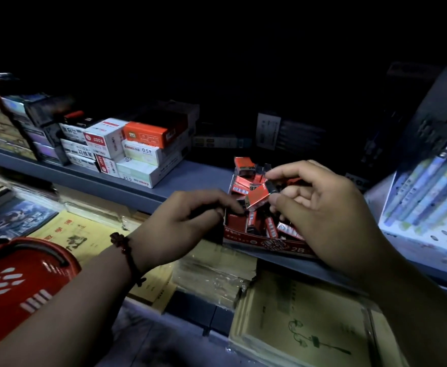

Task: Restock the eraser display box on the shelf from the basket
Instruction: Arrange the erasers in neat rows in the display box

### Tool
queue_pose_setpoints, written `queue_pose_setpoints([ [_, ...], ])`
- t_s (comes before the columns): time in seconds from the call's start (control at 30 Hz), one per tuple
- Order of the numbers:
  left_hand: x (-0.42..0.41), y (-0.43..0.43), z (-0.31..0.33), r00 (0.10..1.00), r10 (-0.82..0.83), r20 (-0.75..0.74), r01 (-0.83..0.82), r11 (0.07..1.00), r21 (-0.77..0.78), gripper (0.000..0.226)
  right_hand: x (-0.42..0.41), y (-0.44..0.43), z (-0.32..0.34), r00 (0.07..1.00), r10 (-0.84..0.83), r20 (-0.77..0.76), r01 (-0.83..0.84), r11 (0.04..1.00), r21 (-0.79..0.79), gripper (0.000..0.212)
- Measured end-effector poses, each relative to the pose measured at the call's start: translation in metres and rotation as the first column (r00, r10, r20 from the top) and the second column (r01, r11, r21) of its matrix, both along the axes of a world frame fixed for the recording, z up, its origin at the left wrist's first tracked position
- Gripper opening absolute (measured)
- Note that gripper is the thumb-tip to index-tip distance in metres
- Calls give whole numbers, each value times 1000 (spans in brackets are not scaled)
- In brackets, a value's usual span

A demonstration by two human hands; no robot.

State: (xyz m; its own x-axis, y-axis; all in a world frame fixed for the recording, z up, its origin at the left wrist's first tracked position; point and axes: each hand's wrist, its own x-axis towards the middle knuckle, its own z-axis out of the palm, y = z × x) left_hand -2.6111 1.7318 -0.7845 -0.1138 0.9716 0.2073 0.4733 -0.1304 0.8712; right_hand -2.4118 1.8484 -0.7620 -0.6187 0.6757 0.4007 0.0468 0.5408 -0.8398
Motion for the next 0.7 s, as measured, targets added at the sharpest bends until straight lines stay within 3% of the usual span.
queue_pose_setpoints([
  [0.33,1,-1,-4,991,69,118,-69,998,-7,22,-8,-12,10,993,-28,117,-7,959,283,14],
  [0.47,-2,2,-3,992,96,80,-97,995,7,19,-10,-12,10,995,-42,91,20,972,233,8],
  [0.53,-1,0,-2,995,67,-72,-64,997,37,18,-9,-7,9,996,-72,58,58,973,224,11],
  [0.6,3,-1,1,939,45,-341,-10,995,102,17,-8,-5,8,995,-97,32,87,968,234,14],
  [0.63,4,0,2,912,53,-408,1,991,131,18,-8,-3,7,994,-105,16,98,968,231,15],
  [0.7,6,1,1,920,75,-384,-22,990,141,22,-6,-2,7,993,-122,-5,120,968,222,16],
])
